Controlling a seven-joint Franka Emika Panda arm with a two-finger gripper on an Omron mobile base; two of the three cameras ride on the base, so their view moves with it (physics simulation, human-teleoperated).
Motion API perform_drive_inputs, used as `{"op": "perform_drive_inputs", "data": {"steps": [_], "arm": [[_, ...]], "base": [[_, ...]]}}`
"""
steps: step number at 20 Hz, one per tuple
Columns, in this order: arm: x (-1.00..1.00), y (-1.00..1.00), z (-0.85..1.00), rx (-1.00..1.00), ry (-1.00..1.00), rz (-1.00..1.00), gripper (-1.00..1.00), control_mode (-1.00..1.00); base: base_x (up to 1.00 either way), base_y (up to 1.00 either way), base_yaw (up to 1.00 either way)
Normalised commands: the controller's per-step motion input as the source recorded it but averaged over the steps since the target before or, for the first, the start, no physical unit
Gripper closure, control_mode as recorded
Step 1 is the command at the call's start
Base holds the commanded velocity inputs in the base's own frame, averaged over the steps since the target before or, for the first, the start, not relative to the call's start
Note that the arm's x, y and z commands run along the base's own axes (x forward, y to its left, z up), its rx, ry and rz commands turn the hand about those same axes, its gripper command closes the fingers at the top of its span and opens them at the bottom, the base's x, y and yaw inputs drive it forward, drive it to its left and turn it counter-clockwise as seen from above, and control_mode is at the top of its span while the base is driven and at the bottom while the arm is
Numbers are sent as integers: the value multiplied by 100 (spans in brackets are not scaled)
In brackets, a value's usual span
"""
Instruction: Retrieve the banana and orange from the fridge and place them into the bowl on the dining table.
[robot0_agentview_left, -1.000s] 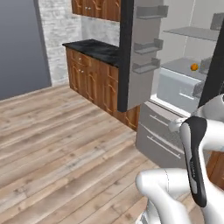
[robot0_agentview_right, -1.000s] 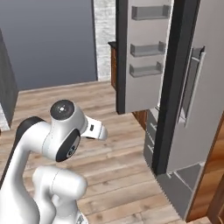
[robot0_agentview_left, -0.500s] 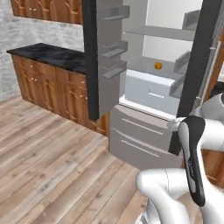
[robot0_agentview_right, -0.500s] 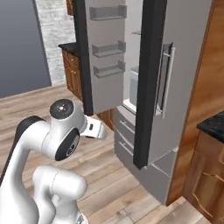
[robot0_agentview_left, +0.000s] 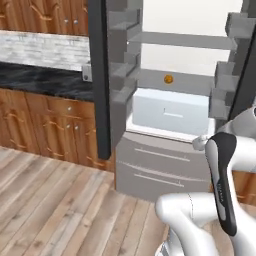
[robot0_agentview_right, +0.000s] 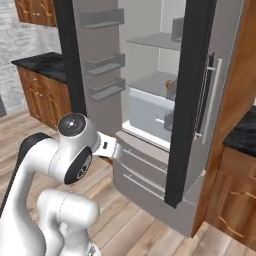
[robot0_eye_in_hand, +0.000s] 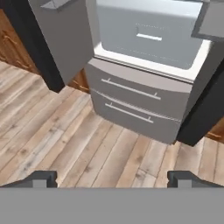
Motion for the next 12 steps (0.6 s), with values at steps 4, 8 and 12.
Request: {"op": "perform_drive_inputs", "data": {"steps": [4,8,12], "arm": [[0,0,0,0,0,0,-100,100],[0,0,0,0,0,0,-100,100],[0,0,0,0,0,0,-100,100]], "base": [[51,56,-43],[35,31,-41],[36,34,-40]]}}
